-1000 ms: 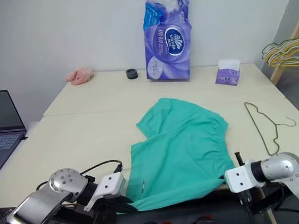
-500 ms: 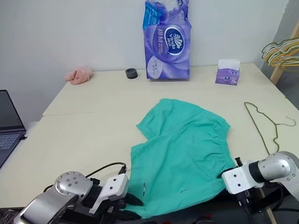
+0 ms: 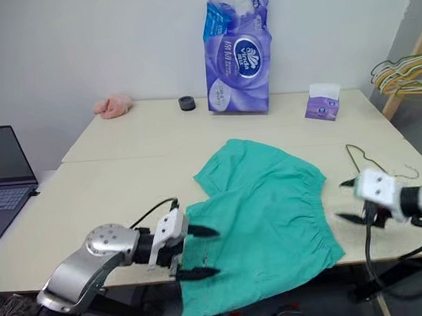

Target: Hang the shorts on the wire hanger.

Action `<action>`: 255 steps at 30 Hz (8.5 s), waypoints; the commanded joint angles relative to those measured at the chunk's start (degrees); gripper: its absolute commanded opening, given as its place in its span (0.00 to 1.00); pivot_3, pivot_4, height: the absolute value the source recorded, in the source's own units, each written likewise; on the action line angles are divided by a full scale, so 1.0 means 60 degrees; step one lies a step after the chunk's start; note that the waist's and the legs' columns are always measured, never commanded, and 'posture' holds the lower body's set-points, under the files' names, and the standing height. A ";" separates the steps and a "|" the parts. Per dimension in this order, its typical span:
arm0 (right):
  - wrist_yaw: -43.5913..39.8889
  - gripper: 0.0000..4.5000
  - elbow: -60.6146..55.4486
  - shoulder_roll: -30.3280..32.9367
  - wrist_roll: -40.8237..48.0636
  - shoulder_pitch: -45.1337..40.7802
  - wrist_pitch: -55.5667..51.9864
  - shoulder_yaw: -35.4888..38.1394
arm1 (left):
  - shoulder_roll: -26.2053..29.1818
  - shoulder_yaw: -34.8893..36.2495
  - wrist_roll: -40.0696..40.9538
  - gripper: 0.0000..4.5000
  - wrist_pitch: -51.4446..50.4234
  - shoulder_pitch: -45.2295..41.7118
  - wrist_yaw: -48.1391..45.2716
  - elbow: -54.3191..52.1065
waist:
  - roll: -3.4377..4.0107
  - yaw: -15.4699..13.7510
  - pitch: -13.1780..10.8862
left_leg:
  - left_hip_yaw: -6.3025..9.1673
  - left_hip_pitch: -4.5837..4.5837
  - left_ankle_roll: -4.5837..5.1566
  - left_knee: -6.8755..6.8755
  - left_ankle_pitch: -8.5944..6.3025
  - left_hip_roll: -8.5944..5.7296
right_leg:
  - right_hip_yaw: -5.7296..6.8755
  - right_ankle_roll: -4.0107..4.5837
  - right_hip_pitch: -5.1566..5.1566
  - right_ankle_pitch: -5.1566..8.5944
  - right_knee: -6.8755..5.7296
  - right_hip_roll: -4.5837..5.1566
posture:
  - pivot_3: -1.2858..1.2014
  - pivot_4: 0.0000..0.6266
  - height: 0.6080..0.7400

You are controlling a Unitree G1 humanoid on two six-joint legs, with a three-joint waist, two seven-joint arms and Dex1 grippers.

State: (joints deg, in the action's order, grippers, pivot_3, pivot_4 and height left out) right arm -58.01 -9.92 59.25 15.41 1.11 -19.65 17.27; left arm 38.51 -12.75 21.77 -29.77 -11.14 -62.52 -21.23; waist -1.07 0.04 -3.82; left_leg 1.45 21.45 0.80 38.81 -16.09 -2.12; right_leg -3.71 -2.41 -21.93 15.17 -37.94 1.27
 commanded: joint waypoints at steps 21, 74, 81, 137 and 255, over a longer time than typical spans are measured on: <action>0.4096 0.80 0.7316 -0.2115 -0.1082 -0.4069 -0.3539 -0.0972 | -0.0808 -0.0464 0.0158 1.00 -0.0420 -0.1943 0.0451 -0.0182 | 0.0050 0.0595 0.0036 | -0.0026 0.0000 0.0007 -0.0007 -0.0005 -0.0018 | -0.0048 -0.0024 -0.0004 -0.0003 -0.0001 -0.0030 | 0.48 0.04 1.00; 0.4387 0.01 -0.0042 -0.1362 -0.6605 -0.2809 0.5602 -0.4499 | -0.0030 0.0019 -0.0811 1.00 0.0032 -0.4144 -0.2108 0.5811 | -0.0019 0.0837 0.0064 | -0.0008 -0.0079 0.0002 -0.0012 -0.0080 -0.0018 | -0.0046 -0.0061 0.0074 0.0051 0.0018 0.0001 | 0.46 0.06 1.00; 0.4297 0.01 0.0063 -0.1559 -0.6682 -0.3134 0.6019 -0.4447 | 0.0329 -0.0409 -0.0793 1.00 -0.0247 -0.3609 -0.3000 0.5188 | -0.0036 0.0846 0.0020 | -0.0005 -0.0078 0.0001 -0.0011 -0.0080 -0.0015 | -0.0043 -0.0050 0.0059 0.0057 -0.0005 0.0001 | 0.46 0.06 1.00; 0.0568 0.69 -0.4382 0.0882 0.1834 -0.2093 -0.4056 -0.3360 | -0.0194 -0.1069 -0.2500 0.00 0.2633 -0.3664 -0.2423 0.3942 | -0.0013 0.0834 -0.0012 | 0.0005 -0.0074 0.0005 -0.0008 -0.0085 -0.0004 | -0.0026 -0.0073 0.0074 0.0073 0.0025 0.0009 | 0.45 0.06 1.00; 0.1785 0.00 -0.0616 -0.1016 0.1841 -0.2152 -0.6940 -0.3025 | -0.0631 0.0572 -0.1169 0.49 0.1950 -0.3569 -0.1399 0.5391 | 0.0004 0.0845 0.0016 | 0.0006 0.0050 0.0001 0.0029 -0.0085 -0.0014 | -0.0025 -0.0066 -0.0051 0.0043 -0.0019 0.0012 | 0.46 0.03 1.00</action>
State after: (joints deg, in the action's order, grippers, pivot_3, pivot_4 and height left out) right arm -46.20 -14.68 53.08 26.48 -10.22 -60.92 0.08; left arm 34.90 -10.81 14.76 -19.27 -31.07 -71.73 11.25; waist -1.05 5.11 -3.73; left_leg 1.50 21.75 0.81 38.99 -16.60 -2.20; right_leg -3.83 -2.81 -22.24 15.42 -38.06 1.34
